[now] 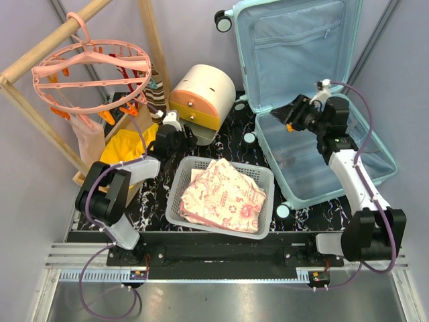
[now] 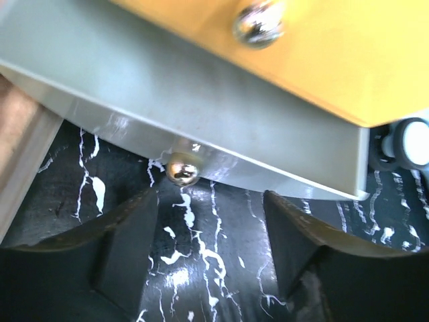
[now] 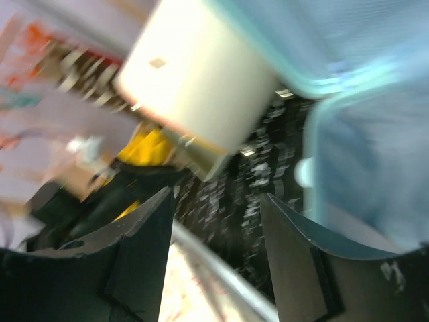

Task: Open, take out, and arrange the luggage
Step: Pick up the personal item from the luggage.

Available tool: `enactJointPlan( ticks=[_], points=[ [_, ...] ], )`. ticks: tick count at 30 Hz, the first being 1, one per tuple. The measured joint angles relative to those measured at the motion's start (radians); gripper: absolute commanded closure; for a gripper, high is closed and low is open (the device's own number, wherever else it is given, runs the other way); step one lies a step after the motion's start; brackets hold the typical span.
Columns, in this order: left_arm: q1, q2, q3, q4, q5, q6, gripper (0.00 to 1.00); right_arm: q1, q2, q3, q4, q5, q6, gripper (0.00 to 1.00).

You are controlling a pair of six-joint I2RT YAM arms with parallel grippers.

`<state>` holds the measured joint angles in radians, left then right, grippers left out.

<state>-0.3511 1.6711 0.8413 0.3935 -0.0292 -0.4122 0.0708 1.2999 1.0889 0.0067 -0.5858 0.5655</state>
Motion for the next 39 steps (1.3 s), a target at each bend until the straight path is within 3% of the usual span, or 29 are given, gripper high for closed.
enactJointPlan(
  ticks=[7, 15, 31, 38, 39],
  points=[
    [-0.027, -0.141, -0.046, -0.01, -0.022, 0.066, 0.26, -0.166, 0.193, -0.011, 0.01, 0.175, 0.078, 0.36],
    [-0.036, -0.34, -0.121, -0.077, -0.027, 0.081, 0.21, -0.183, 0.413, -0.029, 0.105, 0.326, 0.205, 0.41],
    [-0.037, -0.664, -0.157, -0.335, -0.057, 0.073, 0.15, -0.189, 0.648, 0.036, 0.198, 0.602, 0.283, 0.45],
    [-0.037, -0.756, -0.157, -0.425, -0.085, 0.078, 0.12, -0.189, 0.795, 0.16, 0.235, 0.602, 0.315, 0.61],
    [-0.037, -0.765, -0.156, -0.437, -0.091, 0.082, 0.12, -0.189, 0.811, 0.174, 0.236, 0.602, 0.32, 0.71]
  ],
)
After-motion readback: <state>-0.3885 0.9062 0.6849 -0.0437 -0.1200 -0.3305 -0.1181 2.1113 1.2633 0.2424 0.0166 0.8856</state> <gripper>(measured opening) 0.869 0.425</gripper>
